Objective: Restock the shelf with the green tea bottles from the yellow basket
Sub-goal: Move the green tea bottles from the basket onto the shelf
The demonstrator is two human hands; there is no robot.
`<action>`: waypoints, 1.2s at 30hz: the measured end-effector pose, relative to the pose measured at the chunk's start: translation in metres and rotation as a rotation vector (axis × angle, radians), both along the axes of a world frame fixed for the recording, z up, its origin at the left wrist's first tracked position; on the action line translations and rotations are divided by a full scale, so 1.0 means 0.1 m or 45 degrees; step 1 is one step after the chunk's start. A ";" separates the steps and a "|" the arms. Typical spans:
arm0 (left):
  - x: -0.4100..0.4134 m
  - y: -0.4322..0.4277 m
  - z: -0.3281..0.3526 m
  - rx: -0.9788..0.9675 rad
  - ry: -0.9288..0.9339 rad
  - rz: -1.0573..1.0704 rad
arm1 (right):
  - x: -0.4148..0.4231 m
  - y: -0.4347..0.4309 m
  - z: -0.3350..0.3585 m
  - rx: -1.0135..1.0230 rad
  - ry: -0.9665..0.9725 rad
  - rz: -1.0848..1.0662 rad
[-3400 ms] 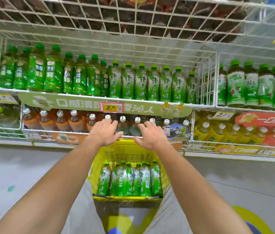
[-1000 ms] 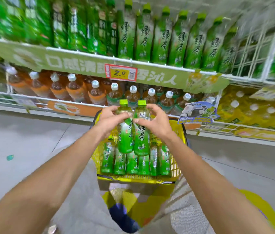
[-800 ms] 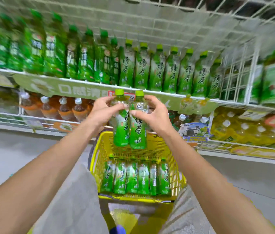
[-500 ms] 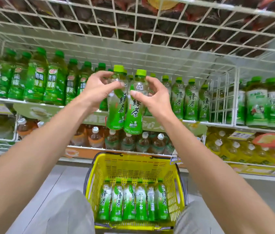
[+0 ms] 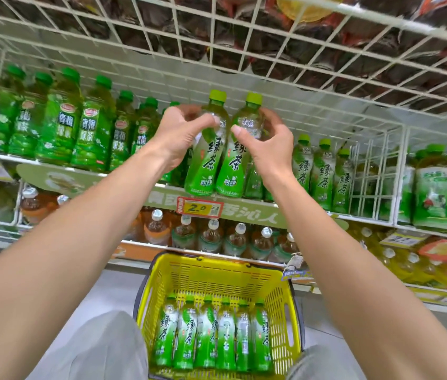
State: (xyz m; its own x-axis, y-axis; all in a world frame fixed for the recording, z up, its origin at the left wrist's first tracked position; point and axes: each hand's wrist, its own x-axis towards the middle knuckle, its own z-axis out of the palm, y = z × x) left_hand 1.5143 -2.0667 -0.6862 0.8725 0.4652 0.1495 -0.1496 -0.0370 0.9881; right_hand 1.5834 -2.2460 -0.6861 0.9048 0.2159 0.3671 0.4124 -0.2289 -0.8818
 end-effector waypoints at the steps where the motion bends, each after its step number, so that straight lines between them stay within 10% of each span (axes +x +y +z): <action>1: 0.00 0.00 -0.02 0.007 0.002 -0.011 | 0.02 0.01 0.00 -0.002 -0.021 0.006; 36: 0.89 0.57 0.15 1.251 0.432 -0.130 | 0.94 0.33 -0.25 -0.506 0.094 0.314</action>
State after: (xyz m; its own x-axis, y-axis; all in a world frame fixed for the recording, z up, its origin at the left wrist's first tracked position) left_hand 1.6029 -2.0099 -0.6711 0.9678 0.1928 0.1620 0.0822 -0.8498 0.5207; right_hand 1.6773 -2.2133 -0.7112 0.8293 0.5386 0.1488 0.4363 -0.4577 -0.7747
